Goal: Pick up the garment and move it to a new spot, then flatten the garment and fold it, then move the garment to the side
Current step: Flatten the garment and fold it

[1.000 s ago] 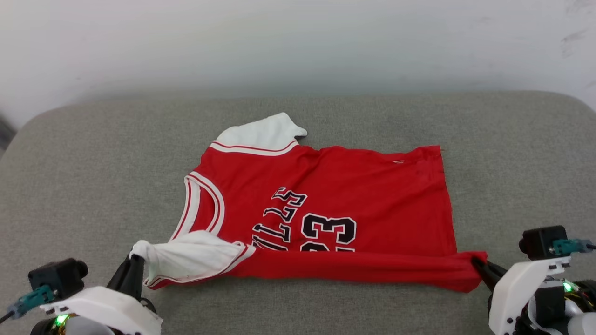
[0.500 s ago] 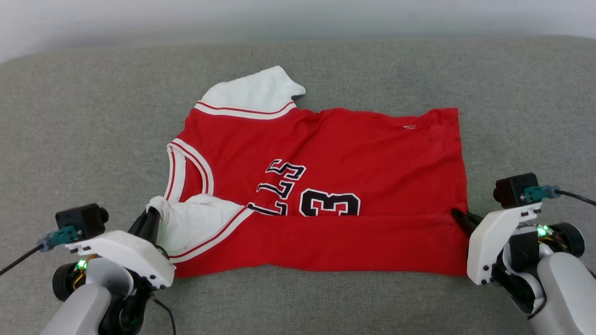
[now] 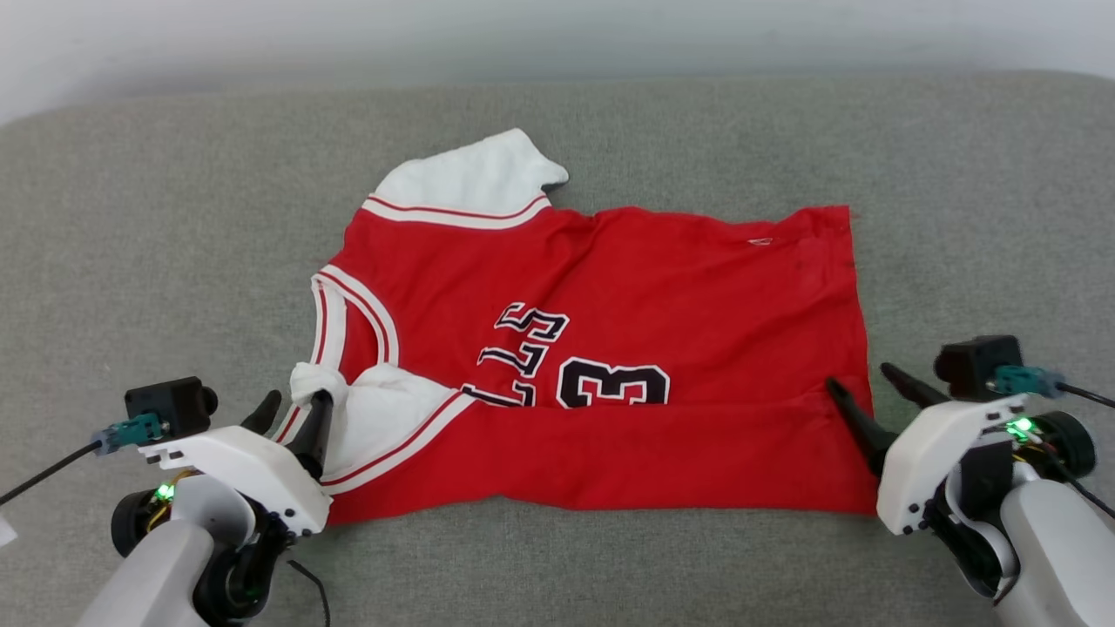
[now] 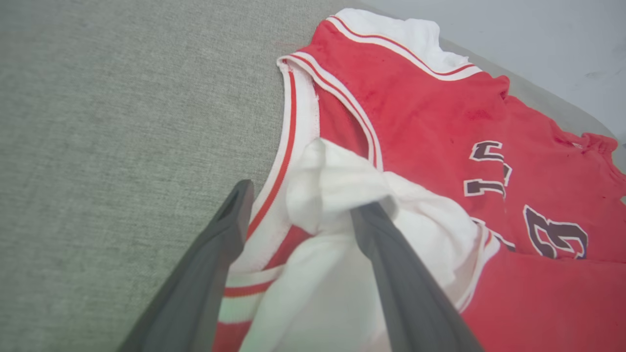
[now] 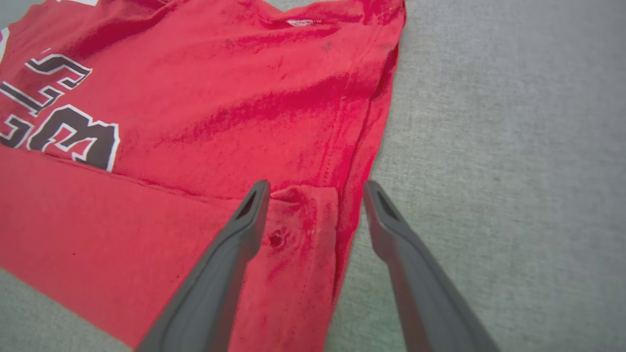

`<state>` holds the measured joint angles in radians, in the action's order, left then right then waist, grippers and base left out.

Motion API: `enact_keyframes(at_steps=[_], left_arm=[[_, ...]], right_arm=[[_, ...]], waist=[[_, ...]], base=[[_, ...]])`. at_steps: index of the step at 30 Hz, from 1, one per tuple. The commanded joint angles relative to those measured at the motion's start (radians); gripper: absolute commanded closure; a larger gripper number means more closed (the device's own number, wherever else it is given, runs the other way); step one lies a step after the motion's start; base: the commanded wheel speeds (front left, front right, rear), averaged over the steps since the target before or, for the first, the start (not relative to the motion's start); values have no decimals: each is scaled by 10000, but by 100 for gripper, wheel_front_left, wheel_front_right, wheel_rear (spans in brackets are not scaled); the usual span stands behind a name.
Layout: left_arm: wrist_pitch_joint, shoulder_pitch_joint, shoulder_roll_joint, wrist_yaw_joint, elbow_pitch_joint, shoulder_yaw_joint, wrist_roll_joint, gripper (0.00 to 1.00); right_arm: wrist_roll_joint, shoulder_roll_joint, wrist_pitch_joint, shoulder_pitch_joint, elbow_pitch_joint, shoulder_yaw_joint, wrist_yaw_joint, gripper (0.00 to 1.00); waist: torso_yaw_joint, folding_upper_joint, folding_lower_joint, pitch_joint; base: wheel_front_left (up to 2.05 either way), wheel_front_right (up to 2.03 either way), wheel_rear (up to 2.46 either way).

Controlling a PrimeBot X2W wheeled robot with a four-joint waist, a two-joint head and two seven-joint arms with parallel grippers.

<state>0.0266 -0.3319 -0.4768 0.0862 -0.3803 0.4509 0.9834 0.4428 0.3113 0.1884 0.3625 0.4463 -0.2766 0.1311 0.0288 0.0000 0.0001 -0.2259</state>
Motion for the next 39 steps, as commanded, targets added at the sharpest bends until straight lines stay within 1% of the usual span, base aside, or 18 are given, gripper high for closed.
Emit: enact_keyframes(at_steps=[1, 3, 6, 11, 15, 18, 20, 22, 26, 28, 32, 34, 35, 36, 39], left_arm=[[-1, 40, -136, -66, -38, 4, 6, 0], [-98, 142, -271, -45, 23, 24, -19, 0], [-339, 310, -625, 11, 266, 32, -49, 0], [-1185, 512, -1447, 142, 1045, 57, 7, 0], [-2400, 673, -2328, 257, 1819, 171, 121, 0], [-3512, 850, -2973, 310, 2356, 347, 313, 0], [-4164, 1014, -3330, 382, 2609, 420, 511, 0], [-4726, 1215, -3565, 476, 2765, 464, 773, 0], [-5291, 1438, -3655, 625, 2774, 392, 1303, 0], [-5459, 1478, -3608, 585, 2654, 397, 1477, 0], [-5774, 1421, -3378, 454, 2327, 473, 1829, 0], [-6119, 1501, -3148, 367, 2072, 639, 2102, 0], [-6285, 1576, -2721, 273, 1684, 827, 2329, 78], [-6281, 1596, -2584, 211, 1547, 880, 2371, 100], [-6045, 1546, -2247, -40, 1247, 865, 2457, 100]], right_arm=[[-149, 153, -359, -231, -115, 25, -9, 0], [-255, 144, -880, -374, -319, 182, -7, 0], [-444, 70, -1522, -714, -655, 564, -7, 0], [-948, -365, -2260, -1407, -1636, 1494, -7, 0], [-1427, -843, -2313, -2008, -2608, 2054, -7, 0], [-1740, -1211, -2218, -2418, -3358, 2338, -7, 0], [-1932, -1468, -2153, -2633, -3822, 2434, -7, 0], [-2059, -1696, -2087, -2803, -4223, 2498, -7, 0], [-2190, -2001, -1964, -2997, -4717, 2476, -7, 0], [-2225, -2085, -1933, -2977, -4864, 2439, -7, 0], [-2258, -2168, -1893, -2864, -4995, 2438, -7, 0], [-2287, -2174, -1871, -2804, -5027, 2442, -7, 0], [-2290, -2153, -1814, -2776, -5057, 2481, -7, 0], [-2288, -2139, -1806, -2768, -5077, 2493, -7, 0], [-2244, -2073, -1690, -2801, -5114, 2552, -7, 0]], waist=[[27, 0, -1, 305], [60, 0, -1, 586], [151, 0, -1, 1041], [293, 0, -1, 1488], [467, 0, -1, 1604], [617, 0, -1, 1552], [748, 0, -1, 1461], [888, 0, -1, 1309], [1126, 0, -1, 902], [1237, 0, -1, 684], [1382, 0, -1, 387], [1429, 0, -1, 318], [1447, 0, -1, 279], [1438, 0, -1, 283], [1357, 0, -1, 361]], base=[[0, 0, 0], [0, 0, 0], [0, 0, 0], [0, 0, 0], [0, 0, 0], [0, 0, 0], [0, 0, 0], [0, 0, 0], [0, 0, 0], [0, 0, 0], [0, 0, 0], [0, 0, 0], [0, 0, 0], [0, 0, 0], [0, 0, 0]])
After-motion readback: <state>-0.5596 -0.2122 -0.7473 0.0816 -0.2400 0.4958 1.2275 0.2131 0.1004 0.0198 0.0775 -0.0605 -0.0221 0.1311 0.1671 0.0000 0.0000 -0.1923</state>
